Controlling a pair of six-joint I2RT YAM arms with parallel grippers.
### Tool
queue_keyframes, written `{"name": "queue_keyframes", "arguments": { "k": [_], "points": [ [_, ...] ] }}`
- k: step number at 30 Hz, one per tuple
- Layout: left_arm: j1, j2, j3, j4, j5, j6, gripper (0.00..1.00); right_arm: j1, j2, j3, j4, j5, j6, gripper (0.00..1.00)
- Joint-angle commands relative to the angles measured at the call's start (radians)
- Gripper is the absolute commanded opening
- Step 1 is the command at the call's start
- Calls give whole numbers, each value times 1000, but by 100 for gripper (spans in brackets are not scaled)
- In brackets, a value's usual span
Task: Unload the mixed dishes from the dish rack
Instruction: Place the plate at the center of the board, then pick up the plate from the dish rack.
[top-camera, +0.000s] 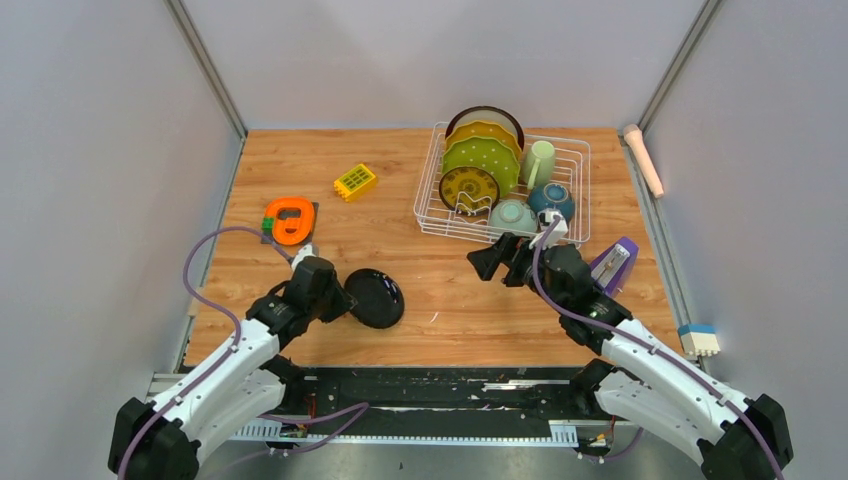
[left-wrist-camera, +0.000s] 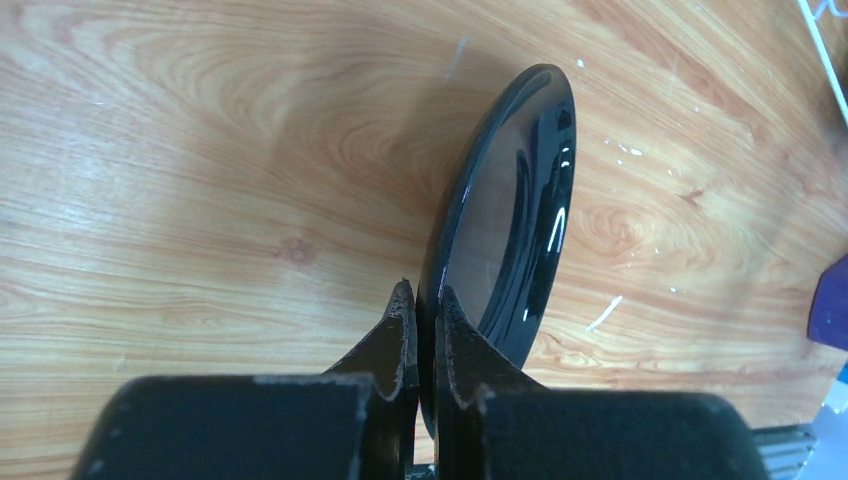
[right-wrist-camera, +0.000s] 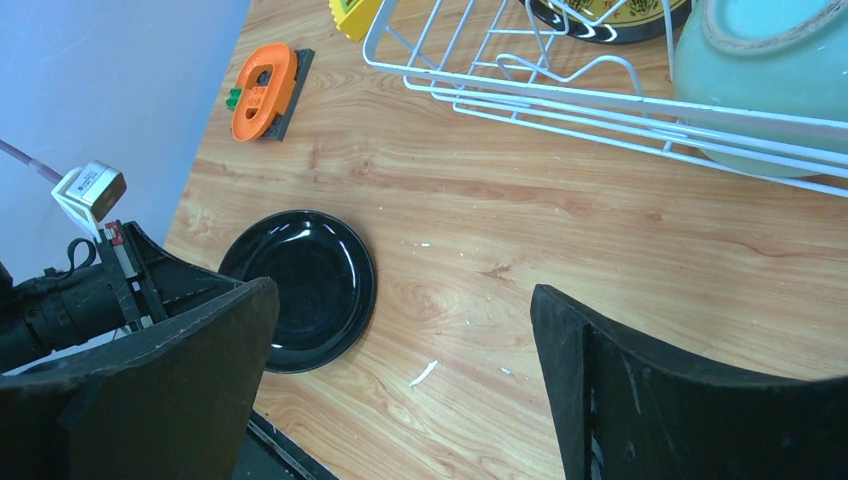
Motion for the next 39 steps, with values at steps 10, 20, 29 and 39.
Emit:
{"name": "queue_keyframes", "arguments": {
  "k": [10,20,29,39],
  "points": [
    [44,-17,-31,3,-83,0,56,2,0,21,0,48,-101,100],
    [44,-95,64,-2,-174,125,100,3,21,55,0,68,-170,100],
    [44,-101,137,373,-133,397,100,2,78,109,12,83,-251,100],
    [44,87,144,777,25,691,100,-34,225,258,12,61,-394,100]
  ]
}}
